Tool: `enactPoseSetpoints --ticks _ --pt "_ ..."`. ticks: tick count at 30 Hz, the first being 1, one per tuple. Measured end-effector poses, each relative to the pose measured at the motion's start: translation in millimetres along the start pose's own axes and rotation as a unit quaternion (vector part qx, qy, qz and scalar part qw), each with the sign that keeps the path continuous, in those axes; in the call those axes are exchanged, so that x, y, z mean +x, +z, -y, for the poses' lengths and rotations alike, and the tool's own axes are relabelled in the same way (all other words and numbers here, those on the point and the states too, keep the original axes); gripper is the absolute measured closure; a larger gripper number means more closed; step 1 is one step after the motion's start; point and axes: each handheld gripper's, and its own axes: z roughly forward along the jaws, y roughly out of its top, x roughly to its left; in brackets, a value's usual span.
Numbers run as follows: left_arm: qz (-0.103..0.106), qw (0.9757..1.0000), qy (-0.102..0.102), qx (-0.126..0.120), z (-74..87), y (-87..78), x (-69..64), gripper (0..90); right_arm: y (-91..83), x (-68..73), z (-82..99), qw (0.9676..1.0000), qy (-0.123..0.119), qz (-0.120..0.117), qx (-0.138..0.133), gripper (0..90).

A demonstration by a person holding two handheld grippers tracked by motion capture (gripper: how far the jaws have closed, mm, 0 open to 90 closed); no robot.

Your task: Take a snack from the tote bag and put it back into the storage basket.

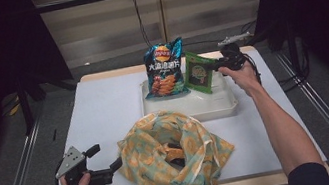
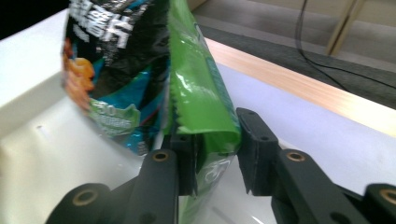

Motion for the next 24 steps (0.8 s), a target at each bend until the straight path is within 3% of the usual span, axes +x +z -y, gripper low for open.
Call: enactPoseSetpoints --ticks 5,9,14,24 --pt "-0.005 1.0000 0.000 -0.001 0.6 -1.5 0.4 3.4 0.8 -3.9 -1.5 0.9997 -0.005 0.020 0.011 67.4" --pt "-0.004 1.0000 0.000 0.000 0.4 -1.1 0.5 3.4 -0.7 -8.3 -4.1 0.9994 -0.003 0.036 0.003 68.5" --pt "-0.004 1.0000 -0.001 0.000 0.9 -0.4 0.0 3.4 3.1 -14.0 -0.8 0.9988 0.013 0.047 -0.002 66.6" --pt "0.003 1.0000 0.001 0.001 1.3 -0.4 0.3 3.3 -1.5 -23.3 1.6 0.9968 0.032 0.073 -0.012 46.3"
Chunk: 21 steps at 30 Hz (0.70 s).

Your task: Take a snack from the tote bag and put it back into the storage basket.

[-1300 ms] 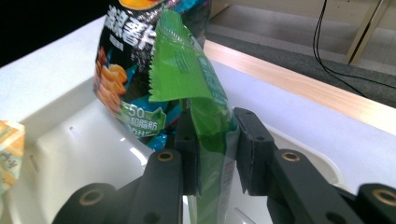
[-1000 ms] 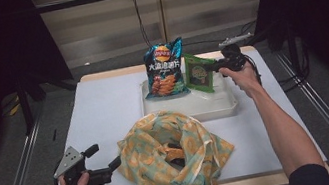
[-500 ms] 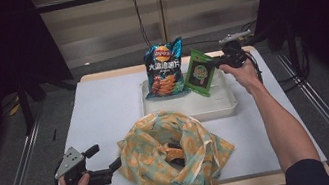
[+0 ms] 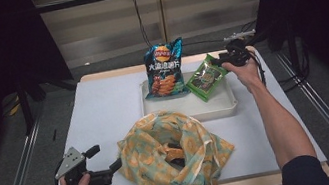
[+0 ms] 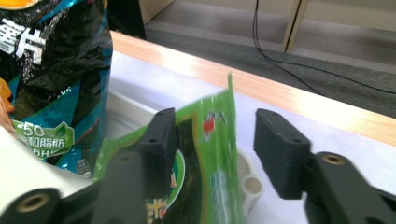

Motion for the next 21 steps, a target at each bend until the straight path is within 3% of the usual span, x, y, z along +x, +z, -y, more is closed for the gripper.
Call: enactPoseSetpoints --ticks 7,10,12,17,19,21 --pt "0.000 1.0000 0.001 0.000 -0.5 0.2 -1.2 3.3 -14.2 -1.0 -0.9 0.9997 0.009 0.004 -0.023 37.6" --pt "-0.002 1.0000 0.002 0.002 -0.4 0.4 -1.0 3.4 -21.2 6.1 -1.9 0.9994 0.013 -0.012 -0.030 39.9" --pt "-0.004 1.0000 0.002 0.003 -0.4 0.5 -0.8 3.3 -25.3 12.4 -1.2 0.9990 0.011 -0.022 -0.036 46.5" --pt "-0.005 1.0000 0.004 0.002 -0.5 -0.1 -2.6 3.4 -28.5 27.7 12.0 0.9966 0.000 -0.081 -0.014 81.8" --pt "-0.001 1.0000 0.002 0.002 -0.4 0.4 -2.3 3.4 -27.2 34.5 20.7 0.9950 0.000 -0.100 -0.001 90.0" --pt "-0.003 1.0000 0.004 0.004 -0.6 0.7 -2.0 3.3 -25.7 40.2 28.4 0.9932 0.001 -0.116 0.005 90.0"
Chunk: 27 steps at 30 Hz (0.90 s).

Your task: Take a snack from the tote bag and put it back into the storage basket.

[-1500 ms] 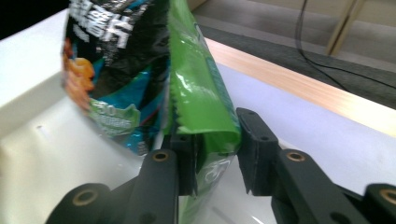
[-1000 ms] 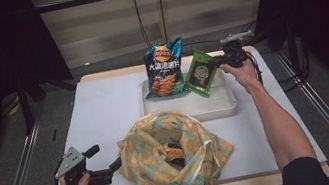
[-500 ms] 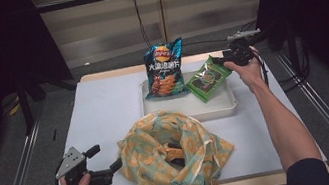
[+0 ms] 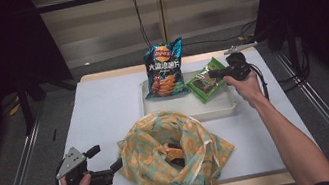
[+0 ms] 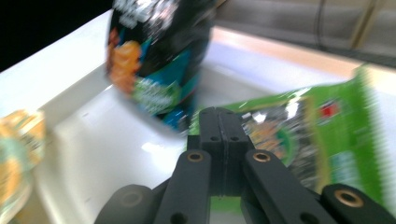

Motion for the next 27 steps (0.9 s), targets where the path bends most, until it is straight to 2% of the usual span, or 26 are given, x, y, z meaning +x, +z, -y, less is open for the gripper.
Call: enactPoseSetpoints --ticks 4,8,10,20,27 --pt "0.002 1.0000 -0.001 0.000 -0.1 1.0 -1.0 3.4 8.5 7.6 11.1 0.9995 0.002 -0.019 0.027 90.0" --pt "0.001 1.0000 0.000 0.001 -0.2 1.0 -1.1 3.3 20.2 14.7 16.5 0.9971 -0.007 -0.038 0.066 90.0" --pt "-0.003 1.0000 0.000 0.001 -0.3 0.8 -1.4 3.4 25.9 16.2 18.2 0.9961 -0.014 -0.037 0.079 90.0" --pt "0.001 1.0000 -0.001 -0.002 0.0 -0.2 -0.1 3.4 45.8 18.4 23.5 0.9902 -0.015 -0.053 0.128 90.0" --pt "0.000 1.0000 0.001 -0.002 -0.3 -0.1 0.0 3.4 49.8 19.8 25.2 0.9884 -0.020 -0.047 0.143 90.0"
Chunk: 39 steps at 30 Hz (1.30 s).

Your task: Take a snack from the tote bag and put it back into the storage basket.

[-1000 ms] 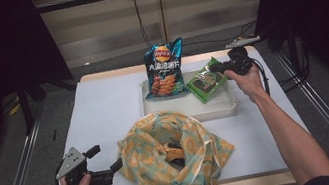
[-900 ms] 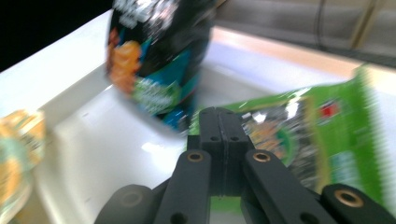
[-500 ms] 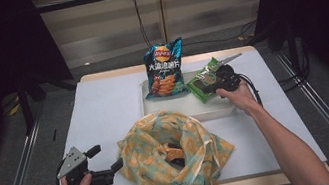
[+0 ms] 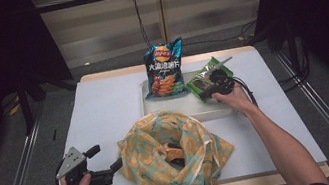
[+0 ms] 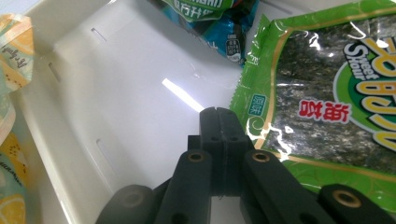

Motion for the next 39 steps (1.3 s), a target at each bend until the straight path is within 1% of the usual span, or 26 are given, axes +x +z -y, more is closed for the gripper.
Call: enactPoseSetpoints --ticks 1,3,7,8,10,13,14,15,18,19,20,21,23,26,28,29,30,32,36,37,38,39 --pt "0.000 1.0000 -0.001 -0.001 -0.1 0.1 -0.2 3.4 -0.7 -0.6 0.3 1.0000 0.001 0.001 0.002 90.0" --pt "0.000 1.0000 0.003 0.001 -0.3 -0.2 -0.5 3.4 -2.6 -1.4 0.2 0.9999 -0.004 0.009 0.009 90.0" --pt "-0.001 1.0000 -0.002 -0.001 -0.1 0.4 -0.2 3.4 -8.3 -2.1 1.9 0.9999 -0.004 0.012 0.008 90.0" --pt "0.000 1.0000 -0.001 0.000 -0.1 0.5 0.0 3.4 -9.5 -3.0 2.6 0.9998 -0.008 0.013 0.010 90.0" --pt "0.000 1.0000 0.000 0.001 -0.2 0.9 -0.2 3.4 -11.0 -4.3 4.6 0.9998 -0.003 0.015 0.012 90.0" --pt "0.000 1.0000 -0.001 0.001 -0.3 1.0 -0.8 3.4 -12.3 -8.0 5.8 0.9998 -0.003 0.017 0.012 90.0" --pt "-0.002 1.0000 -0.001 0.002 -0.4 0.9 -1.0 3.4 -12.8 -9.3 6.1 0.9998 0.000 0.017 0.011 90.0" --pt "-0.003 1.0000 0.000 0.002 -0.5 0.8 -0.9 3.4 -12.8 -12.4 6.7 0.9997 0.006 0.020 0.011 90.0" --pt "0.000 1.0000 0.000 0.001 -0.2 0.4 -0.4 3.4 -11.6 -18.8 8.5 0.9994 0.008 0.030 0.014 90.0" --pt "-0.002 1.0000 -0.003 0.002 0.1 0.4 -0.3 3.3 -11.9 -20.6 9.0 0.9992 0.014 0.032 0.018 90.0" --pt "-0.003 1.0000 -0.002 0.001 0.1 0.6 0.2 3.4 -11.5 -22.7 9.2 0.9993 0.015 0.032 0.014 90.0" --pt "-0.006 1.0000 -0.003 0.002 0.1 0.8 0.4 3.4 -12.0 -23.7 8.8 0.9990 0.017 0.039 0.010 90.0" --pt "-0.004 1.0000 -0.002 0.002 0.1 1.2 0.9 3.4 -12.4 -25.3 6.2 0.9989 0.016 0.042 0.009 90.0" --pt "-0.005 1.0000 -0.001 0.002 -0.2 0.9 0.5 3.4 -10.3 -27.6 1.8 0.9985 0.018 0.050 0.015 90.0" --pt "-0.003 1.0000 0.000 0.001 -0.3 -0.1 0.5 3.4 -8.1 -31.2 1.1 0.9982 0.024 0.053 0.018 90.0" --pt "-0.001 1.0000 -0.001 -0.001 -0.1 -0.6 0.6 3.3 -6.5 -31.9 0.8 0.9977 0.024 0.061 0.021 90.0" --pt "-0.004 1.0000 -0.002 -0.001 0.0 -1.0 0.7 3.4 -5.9 -32.5 0.4 0.9974 0.031 0.061 0.024 90.0" --pt "-0.002 1.0000 -0.002 -0.001 0.5 -1.4 1.8 3.3 -5.1 -33.9 -0.8 0.9969 0.035 0.065 0.026 90.0" --pt "-0.002 1.0000 -0.004 -0.003 0.3 -1.2 2.2 3.4 -2.5 -35.0 -7.1 0.9965 0.033 0.072 0.026 90.0" --pt "-0.002 1.0000 -0.003 -0.003 0.2 -1.5 2.2 3.4 -1.9 -35.0 -8.9 0.9960 0.034 0.078 0.029 90.0" --pt "-0.001 1.0000 -0.003 -0.003 0.2 -1.7 2.2 3.3 -0.4 -36.3 -10.0 0.9960 0.033 0.079 0.024 90.0" --pt "-0.002 1.0000 -0.003 -0.003 0.2 -2.0 2.3 3.4 0.4 -36.7 -10.4 0.9953 0.042 0.083 0.027 90.0"
